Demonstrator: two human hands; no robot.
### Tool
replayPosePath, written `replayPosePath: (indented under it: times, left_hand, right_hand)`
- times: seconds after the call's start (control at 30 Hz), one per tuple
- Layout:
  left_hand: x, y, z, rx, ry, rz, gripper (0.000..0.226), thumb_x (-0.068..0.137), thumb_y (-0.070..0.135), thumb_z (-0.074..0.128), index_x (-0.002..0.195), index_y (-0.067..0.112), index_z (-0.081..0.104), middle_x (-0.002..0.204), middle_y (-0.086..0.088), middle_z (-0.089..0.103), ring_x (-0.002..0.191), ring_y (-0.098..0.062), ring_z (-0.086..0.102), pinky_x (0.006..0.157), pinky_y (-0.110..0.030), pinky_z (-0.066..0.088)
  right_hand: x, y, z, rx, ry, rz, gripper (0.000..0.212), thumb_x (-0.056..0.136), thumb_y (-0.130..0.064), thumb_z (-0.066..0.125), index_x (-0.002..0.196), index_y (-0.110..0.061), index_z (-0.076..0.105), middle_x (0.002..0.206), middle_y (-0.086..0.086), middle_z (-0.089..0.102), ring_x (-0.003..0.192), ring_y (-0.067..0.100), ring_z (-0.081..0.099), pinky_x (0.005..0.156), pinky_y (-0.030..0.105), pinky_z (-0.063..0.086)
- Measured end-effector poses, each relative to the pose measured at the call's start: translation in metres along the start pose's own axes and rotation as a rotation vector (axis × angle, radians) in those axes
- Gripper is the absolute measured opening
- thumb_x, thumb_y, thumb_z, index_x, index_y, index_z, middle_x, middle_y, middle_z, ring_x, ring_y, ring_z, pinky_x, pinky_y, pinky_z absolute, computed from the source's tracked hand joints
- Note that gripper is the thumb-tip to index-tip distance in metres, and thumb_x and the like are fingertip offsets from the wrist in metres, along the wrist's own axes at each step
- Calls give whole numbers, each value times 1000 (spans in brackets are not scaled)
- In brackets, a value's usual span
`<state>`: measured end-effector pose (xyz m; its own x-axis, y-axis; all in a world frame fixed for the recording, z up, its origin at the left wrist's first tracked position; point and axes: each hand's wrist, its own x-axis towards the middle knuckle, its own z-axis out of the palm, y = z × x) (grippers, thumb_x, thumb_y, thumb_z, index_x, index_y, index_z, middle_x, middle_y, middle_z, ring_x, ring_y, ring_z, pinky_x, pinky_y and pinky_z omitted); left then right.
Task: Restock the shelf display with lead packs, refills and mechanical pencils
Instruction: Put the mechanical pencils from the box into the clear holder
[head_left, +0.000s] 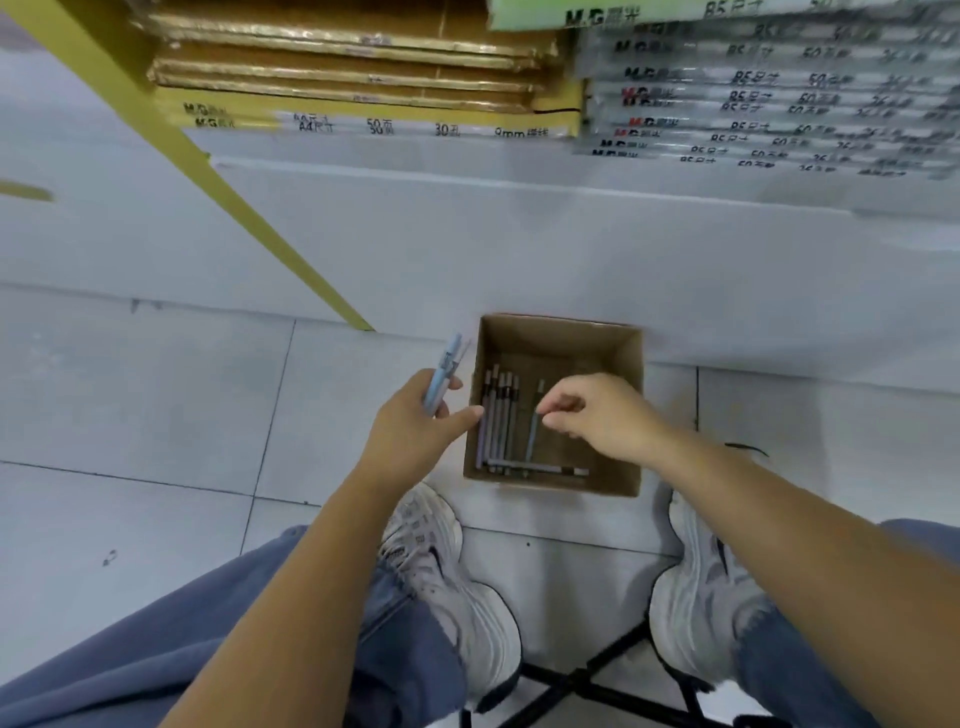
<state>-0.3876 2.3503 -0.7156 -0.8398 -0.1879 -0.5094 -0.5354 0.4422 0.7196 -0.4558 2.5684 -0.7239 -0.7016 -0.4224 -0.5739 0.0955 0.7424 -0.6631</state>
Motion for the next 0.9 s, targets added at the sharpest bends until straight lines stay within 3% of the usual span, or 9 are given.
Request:
replayPosePath:
  times: [0.17,0.27,0.37,0.47,0.57,0.67,0.73,0.83,0.9]
  left_hand:
    - [-2,-36,14,-249,-55,-170,25,83,41,76,105,35,65,78,11,68,65,4,62,65,-22,44]
    - [0,-43,18,-297,-42,-197,22,82,44,77,100,37,68,84,30,71,69,14,63,64,-18,46]
    - [0,-46,20,-316,-3,-208,25,79,45,78,100,34,71,76,33,69,65,14,62,52,-8,46]
    - [1,-46,21,-325,3,-225,25,79,45,77,100,33,72,70,32,67,59,14,60,49,-7,45]
    - [3,-45,23,-325,-18,-229,26,80,46,77,102,34,71,70,30,67,59,13,59,57,-9,46]
    - [2,-45,26,-343,-22,-241,27,80,46,77,103,34,71,71,26,67,58,12,60,66,-16,48]
    - [2,-46,26,-336,-21,-242,25,80,47,77,101,36,70,72,27,67,59,12,60,67,-18,48]
    - [2,-47,24,-332,-26,-241,27,80,47,77,104,35,70,70,28,67,57,11,59,67,-19,48]
    - [2,-47,24,-341,-28,-238,28,80,46,77,105,35,70,69,28,66,57,11,59,67,-18,48]
  right_hand:
    - [43,27,55,-208,-214,211,18,92,-13,60,108,-17,67,113,3,65,102,20,61,94,35,49]
    - [53,44,73,-412,-219,142,20,97,-11,50,110,-7,64,117,13,62,114,31,57,101,39,45]
    - [62,54,80,-360,-241,151,22,99,-20,45,110,-12,63,116,10,62,107,29,58,99,40,45]
    - [66,57,76,-330,-235,234,17,96,-20,51,104,-20,65,110,6,63,95,22,59,87,34,47]
    - [70,59,71,-96,-92,251,7,90,-20,63,93,-27,62,96,-1,64,86,19,61,79,36,50]
    - [72,57,69,95,119,328,19,88,-18,66,79,-30,54,81,-4,61,79,19,61,73,36,50]
    - [75,57,71,89,146,370,22,89,-20,65,76,-31,51,79,-7,59,79,17,60,73,35,49]
    - [81,54,77,40,128,415,14,90,-22,65,80,-23,54,84,-2,61,83,20,61,78,36,51]
    - [82,52,78,17,142,445,8,91,-20,64,97,-15,61,97,6,64,93,25,63,83,38,52]
